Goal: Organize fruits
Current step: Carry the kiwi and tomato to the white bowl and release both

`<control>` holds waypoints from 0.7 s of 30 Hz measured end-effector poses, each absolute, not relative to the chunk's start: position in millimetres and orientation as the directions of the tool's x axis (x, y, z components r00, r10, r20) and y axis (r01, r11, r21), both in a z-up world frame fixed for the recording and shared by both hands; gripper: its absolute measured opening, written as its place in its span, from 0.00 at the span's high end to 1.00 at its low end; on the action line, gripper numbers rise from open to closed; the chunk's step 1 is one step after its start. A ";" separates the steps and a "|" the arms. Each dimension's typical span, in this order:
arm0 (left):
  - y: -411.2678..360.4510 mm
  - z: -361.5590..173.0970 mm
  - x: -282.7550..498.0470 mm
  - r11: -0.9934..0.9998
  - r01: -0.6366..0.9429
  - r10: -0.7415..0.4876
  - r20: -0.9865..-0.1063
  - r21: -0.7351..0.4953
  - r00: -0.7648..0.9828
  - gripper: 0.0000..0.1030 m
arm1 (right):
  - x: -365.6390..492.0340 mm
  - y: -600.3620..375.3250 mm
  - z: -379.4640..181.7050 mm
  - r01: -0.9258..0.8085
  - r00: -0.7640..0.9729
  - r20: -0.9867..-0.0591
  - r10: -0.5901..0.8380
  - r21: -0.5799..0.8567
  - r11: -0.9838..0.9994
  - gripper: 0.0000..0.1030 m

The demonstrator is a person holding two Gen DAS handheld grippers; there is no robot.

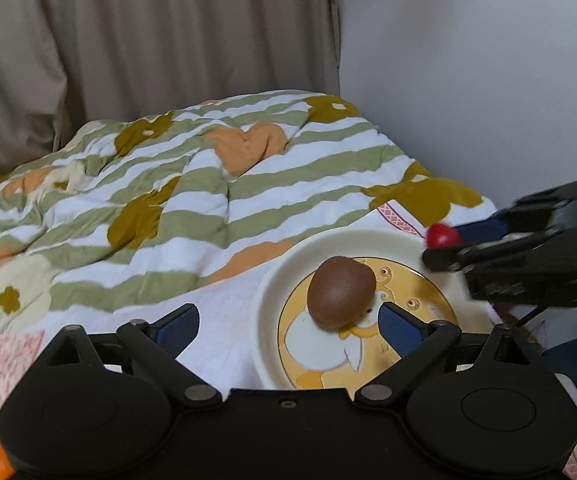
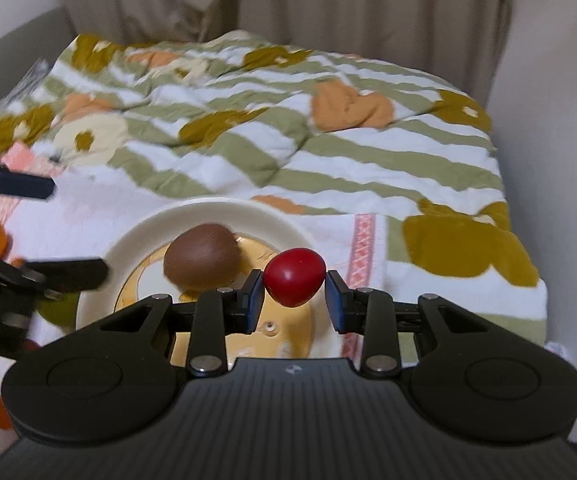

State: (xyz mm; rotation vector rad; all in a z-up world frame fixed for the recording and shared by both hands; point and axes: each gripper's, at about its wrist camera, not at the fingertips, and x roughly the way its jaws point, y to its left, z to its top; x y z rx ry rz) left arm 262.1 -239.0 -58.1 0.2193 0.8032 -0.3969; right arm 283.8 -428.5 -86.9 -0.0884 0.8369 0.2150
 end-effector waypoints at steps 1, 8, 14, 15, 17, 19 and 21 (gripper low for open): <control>-236.2 -56.0 258.4 0.908 0.418 -0.263 -0.733 0.031 0.627 0.04 | 284.9 -424.3 -91.4 -0.244 0.645 -0.747 0.158 -0.005 0.970 0.53; -222.0 -51.6 236.2 0.933 0.360 -0.232 -0.732 0.019 0.641 0.04 | 292.7 -406.2 -116.9 -0.319 0.635 -0.757 0.154 -0.075 0.945 0.53; -210.9 -52.2 224.5 0.945 0.323 -0.190 -0.730 0.045 0.657 0.04 | 291.9 -400.7 -128.1 -0.352 0.649 -0.746 0.149 -0.120 0.928 0.40; -209.5 -52.4 223.1 0.947 0.318 -0.186 -0.732 0.044 0.656 0.04 | 289.3 -399.1 -127.8 -0.354 0.659 -0.738 0.145 -0.134 0.925 0.31; -206.4 -51.9 218.7 0.951 0.305 -0.178 -0.731 0.043 0.659 0.04 | 280.9 -396.9 -124.7 -0.348 0.689 -0.713 0.130 -0.169 0.922 0.02; -203.9 -50.5 212.9 0.955 0.293 -0.172 -0.729 0.041 0.662 0.04 | 271.3 -397.4 -120.3 -0.346 0.712 -0.690 0.129 -0.185 0.920 0.00; -202.3 -47.4 206.7 0.958 0.283 -0.170 -0.724 0.036 0.669 0.04 | 265.6 -398.2 -116.2 -0.346 0.711 -0.690 0.131 -0.182 0.920 0.00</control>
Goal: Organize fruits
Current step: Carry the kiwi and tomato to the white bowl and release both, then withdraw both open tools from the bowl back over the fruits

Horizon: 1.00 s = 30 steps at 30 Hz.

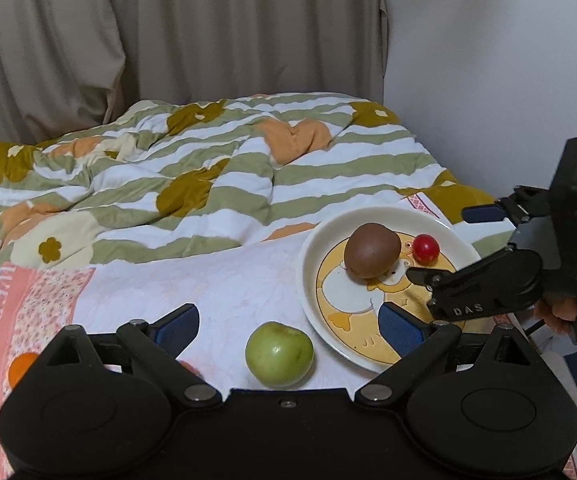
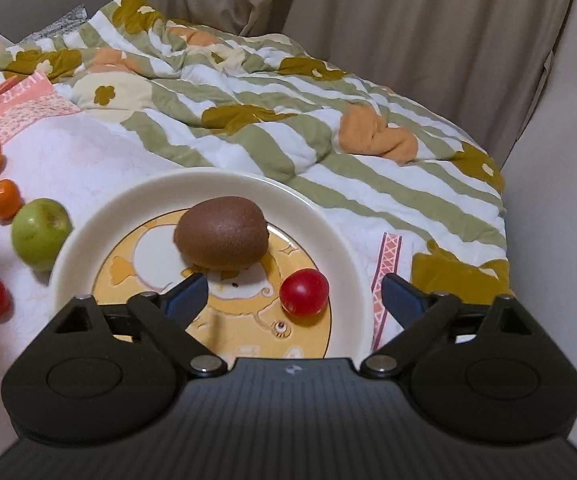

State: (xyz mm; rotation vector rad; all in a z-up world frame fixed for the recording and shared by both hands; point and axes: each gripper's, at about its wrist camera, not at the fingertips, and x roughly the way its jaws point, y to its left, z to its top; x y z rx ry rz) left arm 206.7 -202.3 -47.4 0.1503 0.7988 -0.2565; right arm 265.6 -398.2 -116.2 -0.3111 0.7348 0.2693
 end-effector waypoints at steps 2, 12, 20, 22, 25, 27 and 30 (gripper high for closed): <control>-201.5 -42.7 201.6 0.962 0.271 -0.164 -0.715 0.037 0.679 0.04 | 258.5 -400.2 -110.0 -0.340 0.712 -0.690 0.129 -0.178 0.923 0.00; -199.2 -7.3 157.9 0.974 0.221 -0.138 -0.648 0.048 0.749 0.03 | 212.5 -414.1 -49.9 -0.262 0.737 -0.663 0.131 -0.102 0.960 0.00; -180.8 16.9 115.2 0.986 0.155 -0.090 -0.599 0.058 0.796 0.02 | 167.2 -407.7 -5.3 -0.240 0.765 -0.627 0.147 -0.066 0.968 0.00; -171.5 22.3 103.9 0.988 0.139 -0.074 -0.583 0.067 0.809 0.02 | 156.7 -404.1 2.7 -0.232 0.767 -0.623 0.155 -0.043 0.972 0.00; -153.9 27.8 87.7 0.989 0.122 -0.057 -0.564 0.078 0.824 0.02 | 139.1 -393.2 11.5 -0.229 0.768 -0.619 0.164 -0.026 0.973 0.00; -139.2 29.4 78.4 0.991 0.109 -0.046 -0.556 0.082 0.830 0.02 | 130.2 -384.3 14.4 -0.221 0.770 -0.618 0.158 -0.026 0.975 0.00; -116.0 29.6 68.0 0.993 0.094 -0.036 -0.548 0.077 0.836 0.02 | 115.0 -368.2 16.7 -0.207 0.770 -0.619 0.156 -0.011 0.978 0.00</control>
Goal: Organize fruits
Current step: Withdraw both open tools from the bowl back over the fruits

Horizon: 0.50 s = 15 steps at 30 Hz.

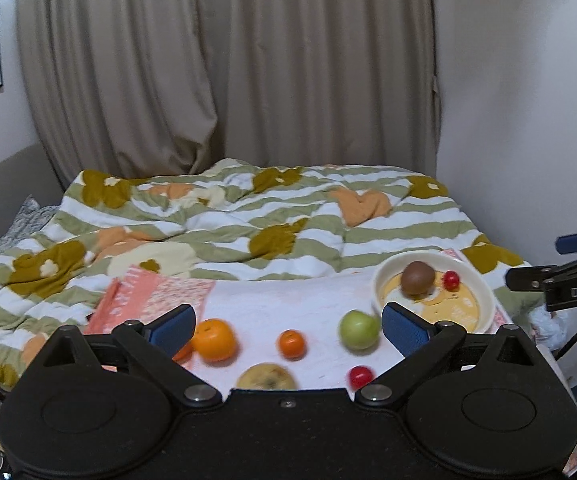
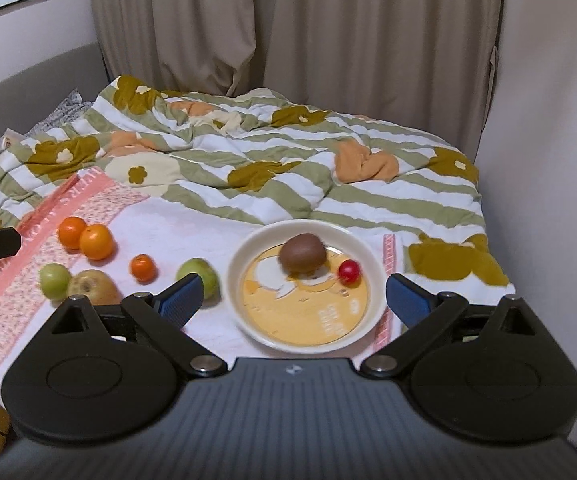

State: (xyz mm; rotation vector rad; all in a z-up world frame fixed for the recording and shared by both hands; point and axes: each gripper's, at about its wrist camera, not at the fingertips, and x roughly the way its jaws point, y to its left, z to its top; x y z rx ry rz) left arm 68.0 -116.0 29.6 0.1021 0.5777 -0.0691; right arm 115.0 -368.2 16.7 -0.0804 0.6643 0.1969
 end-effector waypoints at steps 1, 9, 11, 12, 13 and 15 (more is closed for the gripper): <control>-107.4 28.9 64.7 0.993 0.090 -0.035 -0.546 0.074 0.837 0.02 | 110.0 -361.3 17.5 -0.199 0.770 -0.620 0.152 -0.007 0.980 0.00; -42.7 17.7 53.8 0.989 0.138 -0.085 -0.556 0.055 0.827 0.02 | 80.4 -302.1 11.9 -0.124 0.770 -0.630 0.100 0.006 0.992 0.00; -27.4 13.5 54.2 0.986 0.155 -0.099 -0.559 0.054 0.823 0.02 | 73.8 -287.9 5.6 -0.104 0.762 -0.641 0.092 0.019 0.994 0.00; -20.2 11.2 54.4 0.985 0.164 -0.105 -0.559 0.055 0.822 0.02 | 71.1 -282.8 1.8 -0.096 0.759 -0.645 0.089 0.024 0.995 0.00; -14.8 8.6 54.9 0.984 0.170 -0.110 -0.561 0.057 0.820 0.02 | 68.8 -275.4 -1.6 -0.086 0.755 -0.651 0.082 0.025 0.996 0.00; -2.9 3.0 57.9 0.981 0.187 -0.125 -0.569 0.052 0.813 0.02 | 65.4 -261.2 -8.6 -0.054 0.742 -0.668 0.058 0.026 0.998 0.00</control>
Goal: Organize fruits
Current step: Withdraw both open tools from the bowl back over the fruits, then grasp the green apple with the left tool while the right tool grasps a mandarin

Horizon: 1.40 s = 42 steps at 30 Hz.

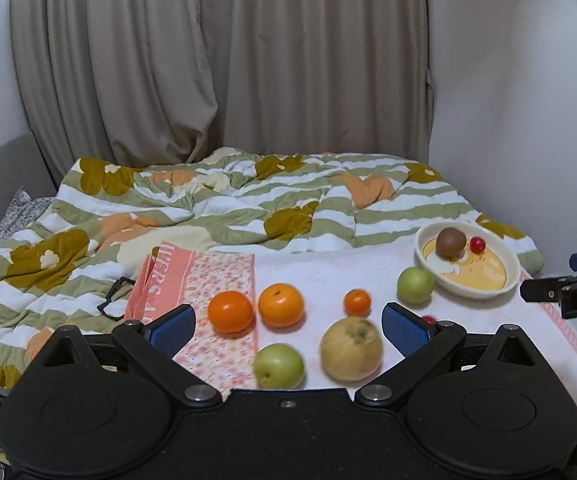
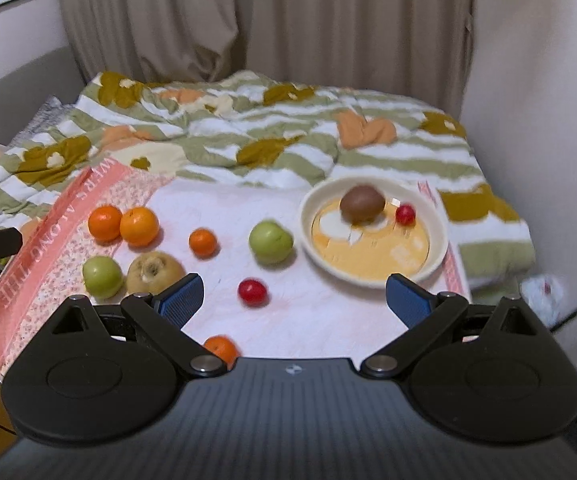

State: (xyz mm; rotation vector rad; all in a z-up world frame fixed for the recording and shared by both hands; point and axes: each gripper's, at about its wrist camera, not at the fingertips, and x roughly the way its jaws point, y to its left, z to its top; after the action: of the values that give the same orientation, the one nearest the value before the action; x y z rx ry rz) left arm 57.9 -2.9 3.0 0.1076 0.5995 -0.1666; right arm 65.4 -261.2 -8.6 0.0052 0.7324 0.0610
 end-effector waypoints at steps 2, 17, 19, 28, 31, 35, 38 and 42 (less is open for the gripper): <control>9.4 -3.8 61.3 0.977 0.209 -0.149 -0.575 0.038 0.804 0.02 | 61.0 -247.4 -16.8 -0.021 0.738 -0.673 0.041 0.038 0.999 0.00; 42.3 -80.7 105.8 0.916 0.398 -0.277 -0.621 0.061 0.733 0.04 | 54.0 -191.6 -89.9 0.147 0.705 -0.704 -0.089 0.022 0.989 0.00; 41.2 -91.1 110.5 0.907 0.416 -0.285 -0.627 0.068 0.725 0.05 | 55.6 -187.8 -98.4 0.144 0.704 -0.703 -0.100 0.004 0.990 0.00; 31.6 -122.8 131.5 0.887 0.454 -0.281 -0.676 0.088 0.681 0.27 | 66.6 -181.5 -128.2 0.146 0.687 -0.720 -0.096 0.009 0.989 0.00; 28.3 -127.1 137.3 0.882 0.463 -0.289 -0.679 0.085 0.675 0.27 | 71.5 -179.9 -133.4 0.136 0.676 -0.732 -0.089 0.006 0.991 0.00; 22.9 -132.0 142.9 0.874 0.479 -0.301 -0.685 0.079 0.663 0.34 | 78.9 -177.6 -135.9 0.122 0.671 -0.738 -0.078 0.006 0.993 0.04; 20.0 -134.5 144.1 0.872 0.482 -0.295 -0.697 0.082 0.654 0.42 | 82.7 -176.1 -137.5 0.113 0.671 -0.738 -0.075 0.002 0.994 0.09; 18.8 -133.8 143.4 0.875 0.477 -0.287 -0.700 0.086 0.654 0.42 | 86.9 -177.6 -141.8 0.109 0.657 -0.752 -0.059 0.017 0.994 0.20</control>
State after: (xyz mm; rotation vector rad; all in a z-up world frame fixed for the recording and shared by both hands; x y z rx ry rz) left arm 143.4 18.8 -133.8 0.2743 0.7408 -0.4394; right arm 86.9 -177.6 -141.8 0.0629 0.8490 -0.0954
